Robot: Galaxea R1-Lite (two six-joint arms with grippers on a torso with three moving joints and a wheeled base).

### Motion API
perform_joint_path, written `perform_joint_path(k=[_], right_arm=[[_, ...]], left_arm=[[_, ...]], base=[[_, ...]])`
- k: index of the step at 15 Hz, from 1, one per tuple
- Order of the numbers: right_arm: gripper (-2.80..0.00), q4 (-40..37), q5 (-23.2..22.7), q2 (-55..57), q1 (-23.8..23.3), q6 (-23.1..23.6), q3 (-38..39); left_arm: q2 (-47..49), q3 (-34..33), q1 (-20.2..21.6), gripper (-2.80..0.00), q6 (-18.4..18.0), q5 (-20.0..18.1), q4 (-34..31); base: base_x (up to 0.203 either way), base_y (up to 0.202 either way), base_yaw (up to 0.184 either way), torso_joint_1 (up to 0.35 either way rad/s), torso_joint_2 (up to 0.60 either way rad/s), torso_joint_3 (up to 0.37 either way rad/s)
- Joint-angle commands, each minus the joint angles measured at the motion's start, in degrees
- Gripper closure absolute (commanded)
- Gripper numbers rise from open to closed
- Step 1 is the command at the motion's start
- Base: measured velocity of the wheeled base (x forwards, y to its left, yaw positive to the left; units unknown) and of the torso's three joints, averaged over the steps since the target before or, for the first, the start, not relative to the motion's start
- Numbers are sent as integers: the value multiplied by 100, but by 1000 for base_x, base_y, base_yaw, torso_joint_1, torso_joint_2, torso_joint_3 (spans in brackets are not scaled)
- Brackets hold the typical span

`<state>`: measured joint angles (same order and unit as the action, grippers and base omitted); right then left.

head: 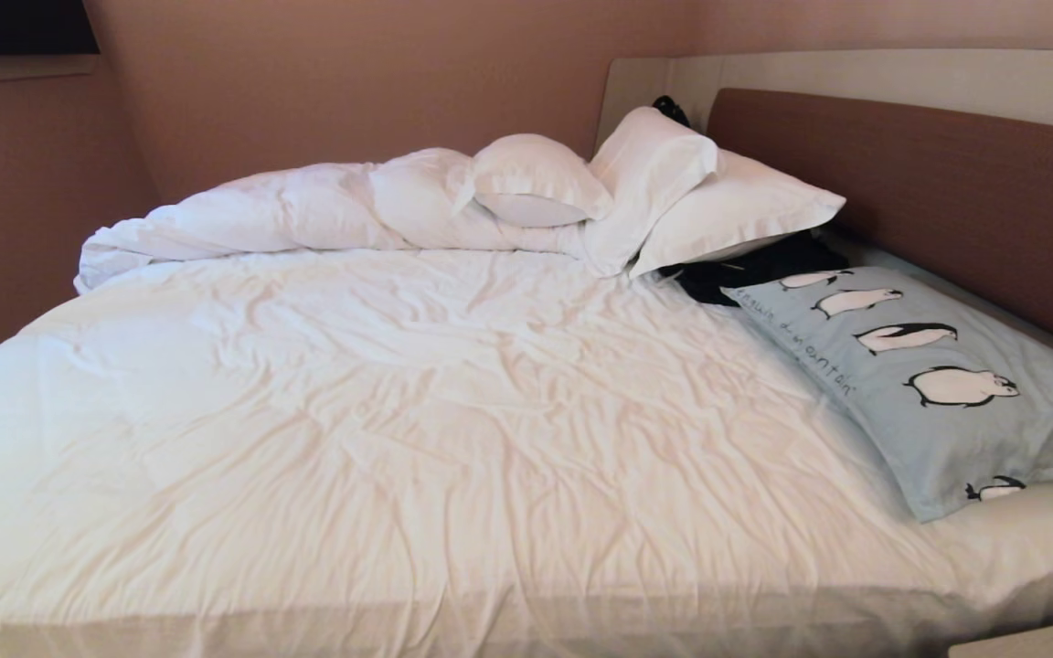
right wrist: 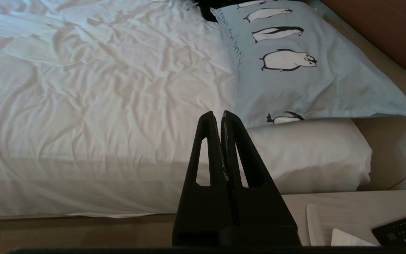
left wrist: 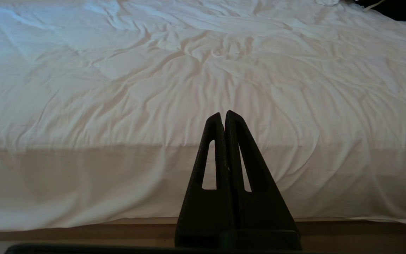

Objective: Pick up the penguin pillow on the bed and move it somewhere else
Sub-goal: Pick up the pillow

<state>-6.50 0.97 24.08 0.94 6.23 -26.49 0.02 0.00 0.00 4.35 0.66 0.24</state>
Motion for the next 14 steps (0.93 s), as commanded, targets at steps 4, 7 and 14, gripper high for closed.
perform_joint_path(k=[4, 7, 14], right_arm=[[0, 794, 513, 2355, -5, -34, -556], [0, 1094, 690, 3499, -267, -50, -1072], [0, 1554, 718, 5570, -1266, -66, -2081]], left_arm=[[-2, -18, 0, 0, 4, 4, 2], [-2, -18, 0, 0, 4, 4, 2], [-2, -18, 0, 0, 4, 4, 2]], base=[[0, 0, 0, 0, 0, 0], [0, 0, 0, 0, 0, 0], [0, 0, 0, 0, 0, 0]])
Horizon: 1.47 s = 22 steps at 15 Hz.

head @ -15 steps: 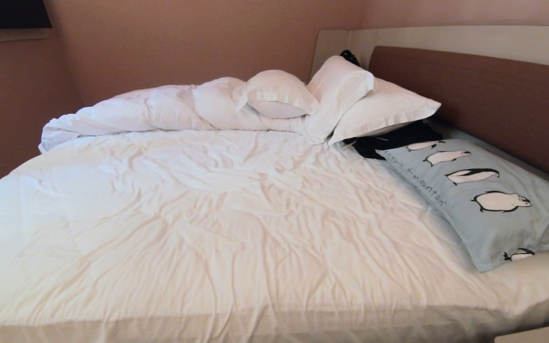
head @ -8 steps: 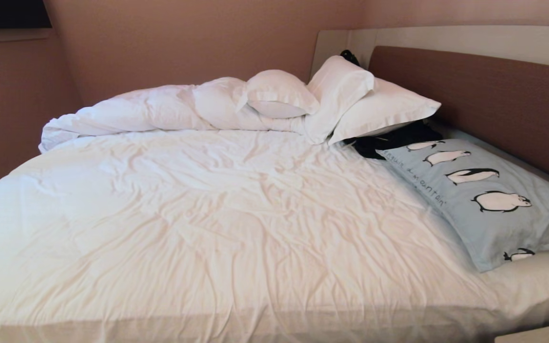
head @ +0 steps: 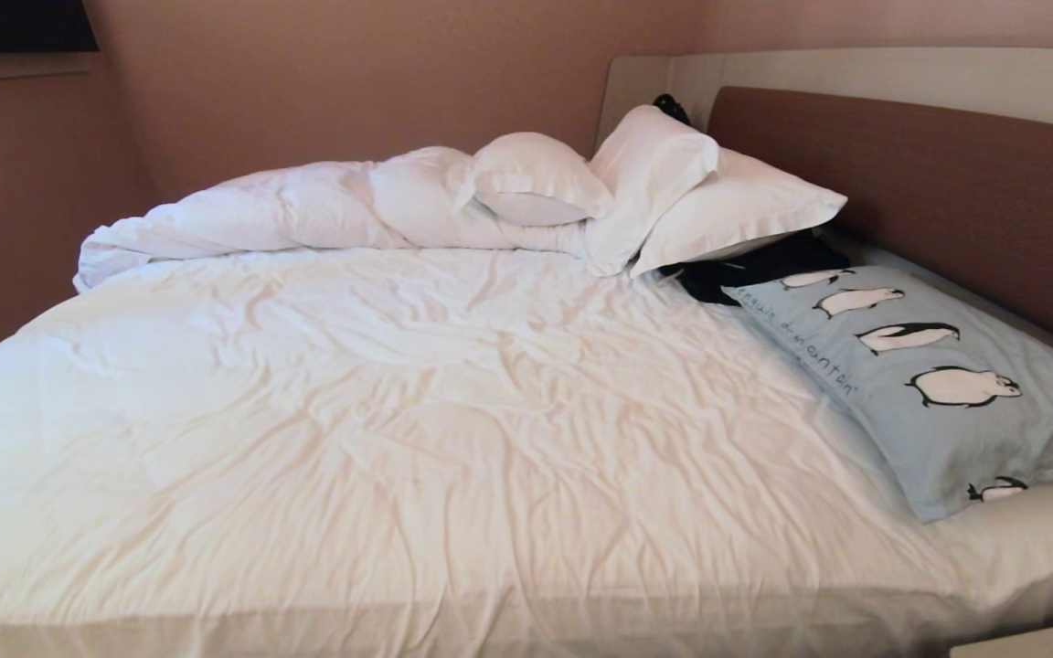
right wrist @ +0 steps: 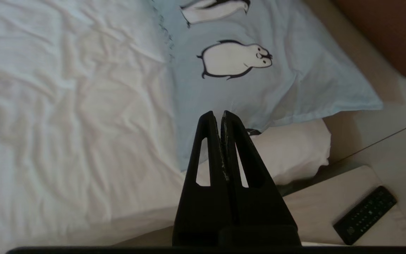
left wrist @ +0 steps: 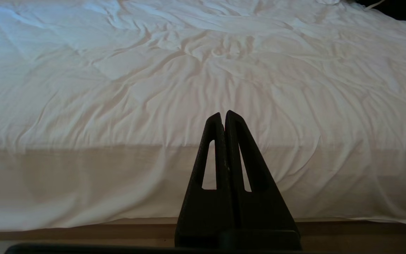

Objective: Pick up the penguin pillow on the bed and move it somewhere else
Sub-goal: Pick up the pillow

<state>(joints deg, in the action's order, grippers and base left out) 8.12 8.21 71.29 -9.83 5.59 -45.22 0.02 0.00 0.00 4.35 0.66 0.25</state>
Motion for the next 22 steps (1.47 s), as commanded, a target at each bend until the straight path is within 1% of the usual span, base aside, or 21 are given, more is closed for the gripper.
perform_joint_path(k=[1, 3, 7, 10, 12, 14, 16, 18, 21, 22], right_arm=[[0, 131, -34, 1225, -333, -39, -412], [0, 177, -70, 1706, -479, -111, -780], [0, 149, -59, 2474, -571, -122, -1552], [0, 121, 34, 3126, -604, -114, -2159], [0, 106, 242, 3536, -610, -275, -2471], [0, 12, 312, 3706, -639, -446, -2685], [0, -374, 366, 4028, -699, -639, -3309], [0, -1044, 387, 4197, -809, -957, -3891], [0, -1852, 350, 4365, -1034, -1254, -4413], [0, -1972, 330, 4403, -1100, -1297, -4469]], left_arm=[[-2, -18, 0, 0, 4, 4, 1], [-2, -18, 0, 0, 4, 4, 1], [-2, -18, 0, 0, 4, 4, 1], [-2, -18, 0, 0, 4, 4, 1], [-2, -18, 0, 0, 4, 4, 1], [-2, -18, 0, 0, 4, 4, 1], [-2, -18, 0, 0, 4, 4, 1], [-2, -18, 0, 0, 4, 4, 1], [-2, -18, 0, 0, 4, 4, 1], [-2, -18, 0, 0, 4, 4, 1]], base=[[0, 0, 0, 0, 0, 0], [0, 0, 0, 0, 0, 0], [0, 0, 0, 0, 0, 0], [0, 0, 0, 0, 0, 0], [0, 0, 0, 0, 0, 0], [0, 0, 0, 0, 0, 0], [0, 0, 0, 0, 0, 0], [0, 0, 0, 0, 0, 0], [0, 0, 0, 0, 0, 0], [0, 0, 0, 0, 0, 0]])
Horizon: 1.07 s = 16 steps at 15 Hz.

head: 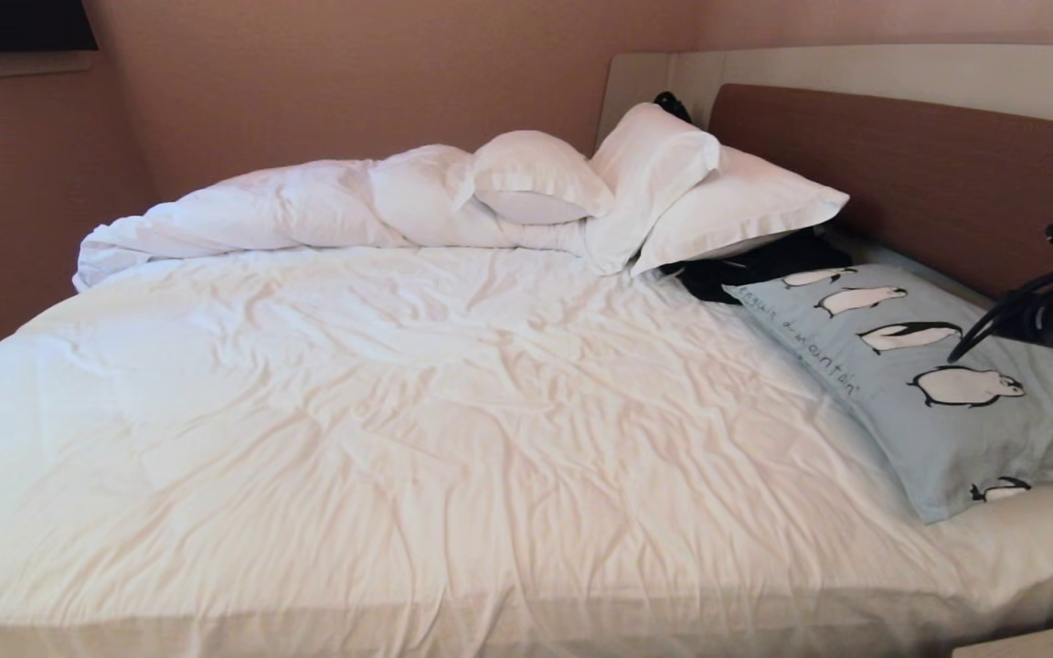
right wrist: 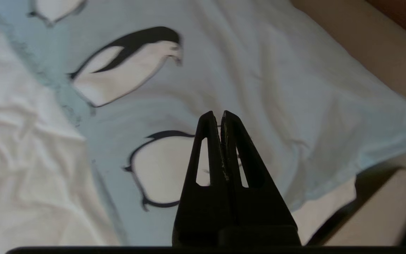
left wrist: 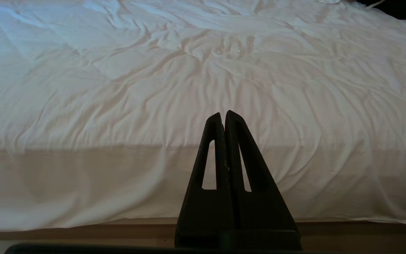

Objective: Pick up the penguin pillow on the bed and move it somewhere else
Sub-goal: Pick up the pillow

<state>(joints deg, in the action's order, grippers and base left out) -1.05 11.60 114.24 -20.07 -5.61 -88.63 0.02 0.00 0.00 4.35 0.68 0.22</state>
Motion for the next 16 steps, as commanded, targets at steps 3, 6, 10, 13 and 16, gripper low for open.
perform_joint_path(k=[3, 6, 10, 13, 16], right_arm=[[0, -1191, -35, 217, -218, -195, -130], [-280, -1231, -62, 283, -279, -212, -84], [-280, -1257, -738, 292, -305, -476, -110], [-280, -1289, -1154, 234, -342, -472, -12], [-280, -1390, -2234, 184, -458, -489, 200]], left_arm=[[-2, -18, 0, 0, 4, 2, 4], [-2, -18, 0, 0, 4, 2, 4], [-2, -18, 0, 0, 4, 2, 4], [-2, -18, 0, 0, 4, 2, 4], [-2, -18, 0, 0, 4, 2, 4]], base=[[0, 0, 0, 0, 0, 0], [0, 0, 0, 0, 0, 0], [0, 0, 0, 0, 0, 0], [0, 0, 0, 0, 0, 0], [0, 0, 0, 0, 0, 0]])
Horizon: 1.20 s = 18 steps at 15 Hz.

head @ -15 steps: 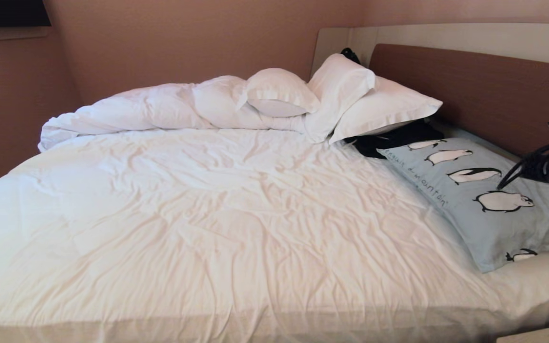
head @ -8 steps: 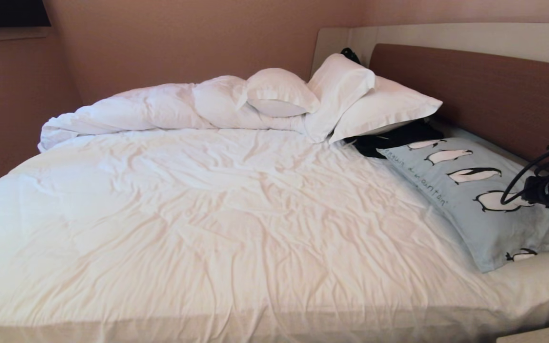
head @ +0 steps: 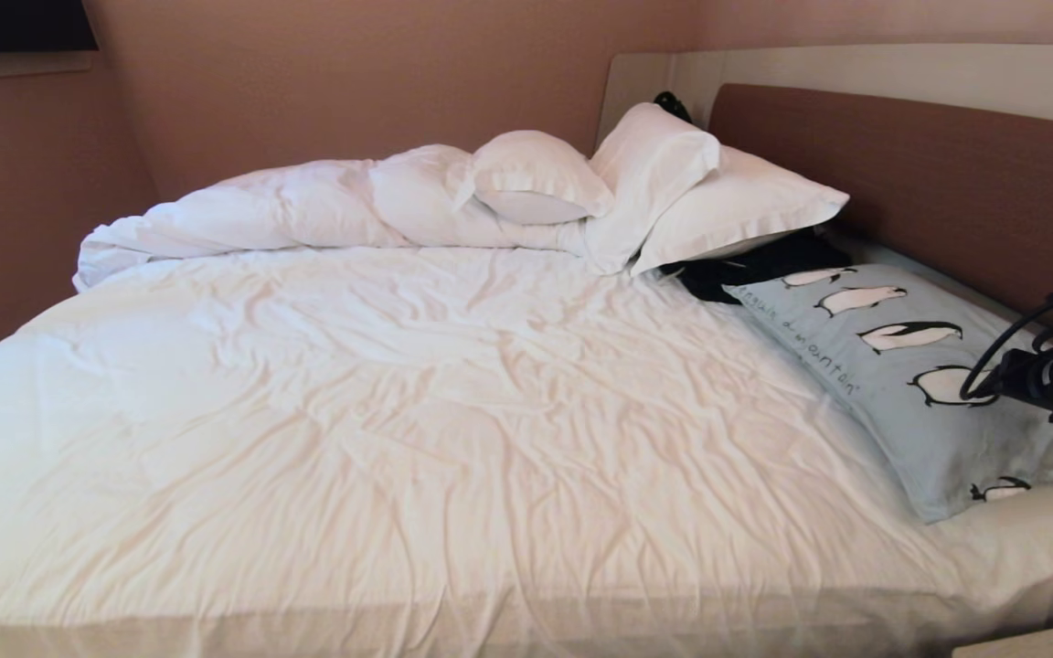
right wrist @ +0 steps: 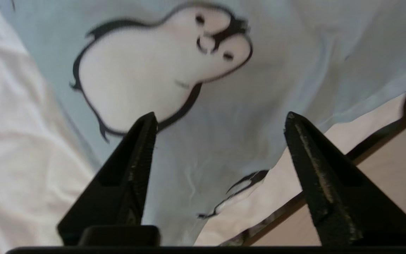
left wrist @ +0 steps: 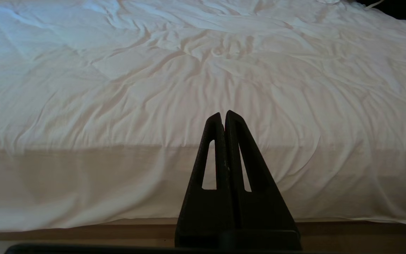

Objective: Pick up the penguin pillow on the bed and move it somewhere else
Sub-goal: Pick up the pillow

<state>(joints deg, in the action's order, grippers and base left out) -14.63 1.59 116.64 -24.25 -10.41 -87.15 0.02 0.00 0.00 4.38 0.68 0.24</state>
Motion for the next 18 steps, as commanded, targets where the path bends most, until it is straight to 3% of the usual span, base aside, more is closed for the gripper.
perform_joint_path(k=[1, 8, 12, 18], right_arm=[[-280, -62, -1491, -23, -75, -13, 96], [-280, 21, -2072, 709, -143, -26, 53], [-280, 411, -2081, 1482, -144, -176, -287], [-280, 825, -2038, 1830, -142, -189, -128]], left_arm=[[-2, -18, 0, 0, 11, 2, 2], [-2, -18, 0, 0, 2, 2, 2], [-2, -18, 0, 0, 2, 2, 2], [-2, -18, 0, 0, 2, 2, 2]], base=[[0, 0, 0, 0, 0, 0], [0, 0, 0, 0, 0, 0], [0, 0, 0, 0, 0, 0], [0, 0, 0, 0, 0, 0]])
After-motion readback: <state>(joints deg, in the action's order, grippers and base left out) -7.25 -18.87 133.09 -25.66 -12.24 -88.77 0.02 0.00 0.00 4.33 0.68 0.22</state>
